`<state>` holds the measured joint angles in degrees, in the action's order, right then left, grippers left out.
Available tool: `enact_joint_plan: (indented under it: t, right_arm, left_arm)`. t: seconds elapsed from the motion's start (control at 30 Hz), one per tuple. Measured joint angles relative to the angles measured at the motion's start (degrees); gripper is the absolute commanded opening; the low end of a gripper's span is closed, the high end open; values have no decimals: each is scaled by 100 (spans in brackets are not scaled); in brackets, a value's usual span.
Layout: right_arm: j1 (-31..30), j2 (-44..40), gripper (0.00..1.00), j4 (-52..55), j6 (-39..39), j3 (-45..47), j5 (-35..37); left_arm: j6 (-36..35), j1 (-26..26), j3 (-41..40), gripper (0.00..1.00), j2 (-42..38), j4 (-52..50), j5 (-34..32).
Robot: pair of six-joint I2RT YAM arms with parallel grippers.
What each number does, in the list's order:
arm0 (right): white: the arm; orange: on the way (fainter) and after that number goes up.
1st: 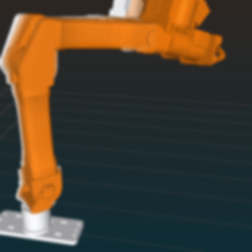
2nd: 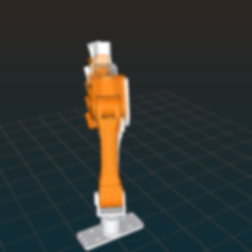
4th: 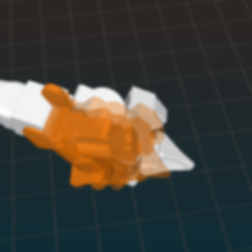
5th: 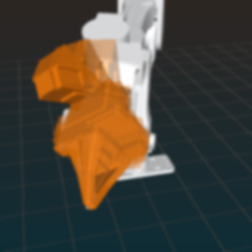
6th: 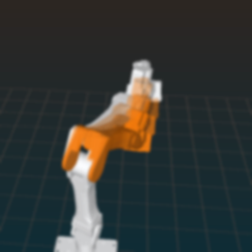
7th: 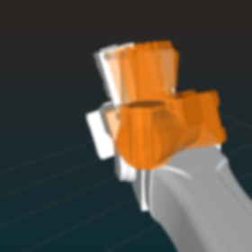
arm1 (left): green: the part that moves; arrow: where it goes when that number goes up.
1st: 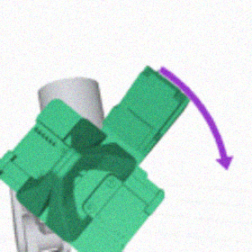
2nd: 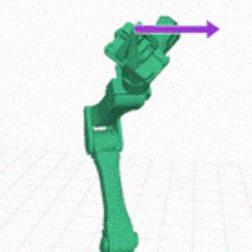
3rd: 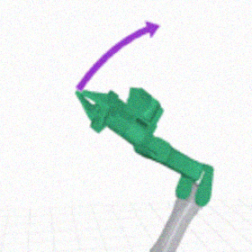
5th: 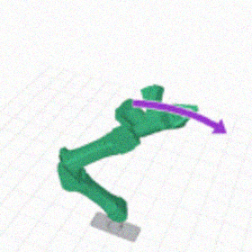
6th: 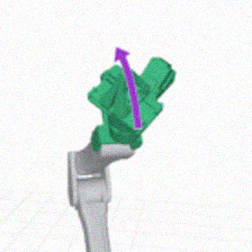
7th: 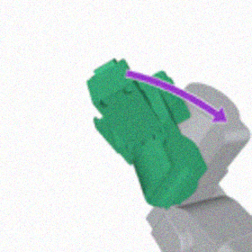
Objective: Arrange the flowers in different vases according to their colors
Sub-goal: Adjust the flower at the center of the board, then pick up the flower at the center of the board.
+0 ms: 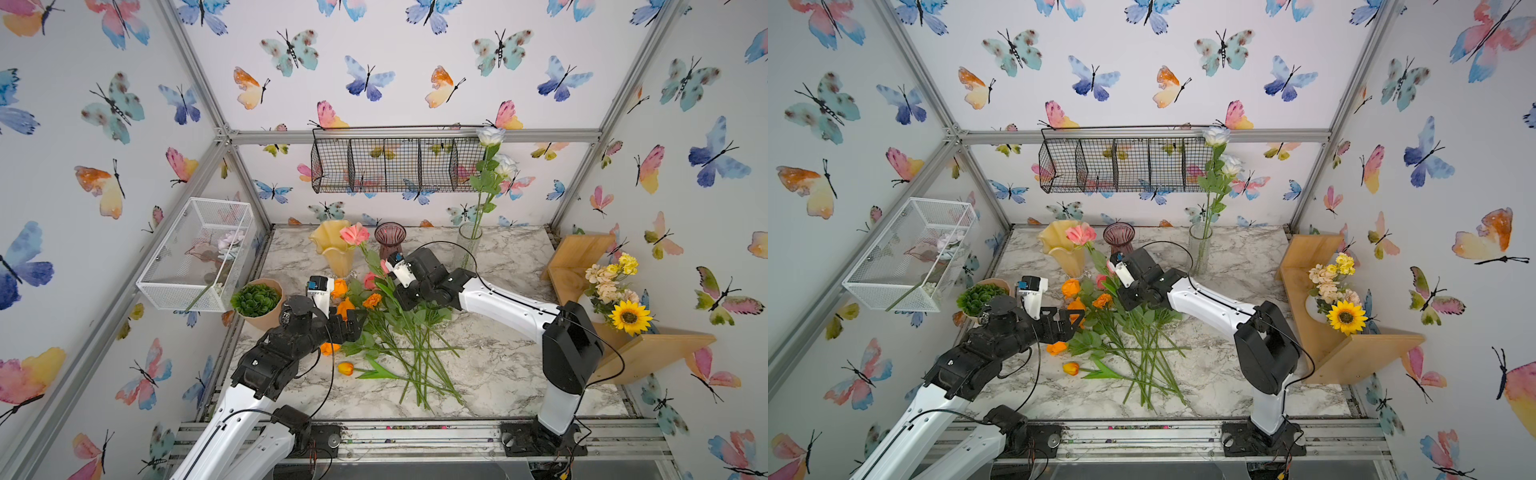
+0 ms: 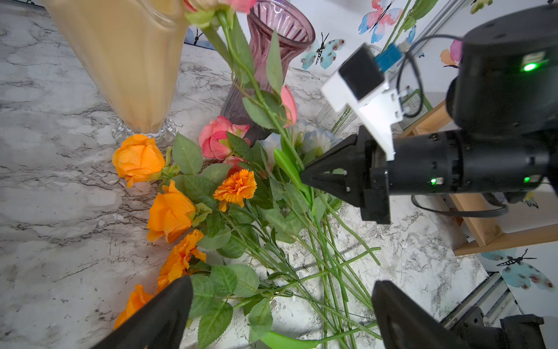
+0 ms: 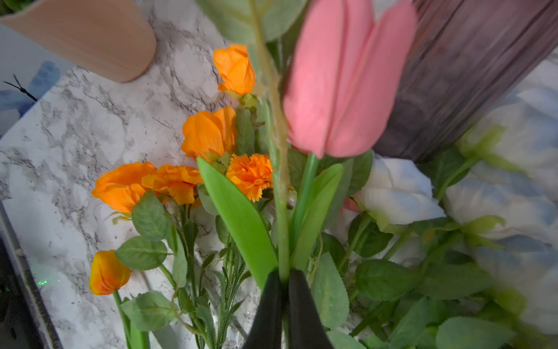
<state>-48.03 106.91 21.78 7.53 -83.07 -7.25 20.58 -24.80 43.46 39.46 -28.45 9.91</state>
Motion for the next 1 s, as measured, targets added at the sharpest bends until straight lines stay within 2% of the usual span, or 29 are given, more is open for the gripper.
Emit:
enact_joint_plan:
  t: [0.17,0.27,0.47,0.67,1.0]
  right_arm:
    - [-2,120,28,4,116,9,-4]
    - [-4,109,31,4,149,13,-2]
    - [-4,-68,31,50,168,247,9]
    - [-4,-234,24,107,192,651,13]
    - [-4,-164,22,144,203,863,149]
  left_arm:
    - [0,0,-20,99,-9,4,0]
    - [0,0,-20,99,-9,7,0]
    - [0,0,-20,99,-9,9,0]
    - [0,0,-20,99,-9,11,0]
    - [0,0,-20,99,-4,11,0]
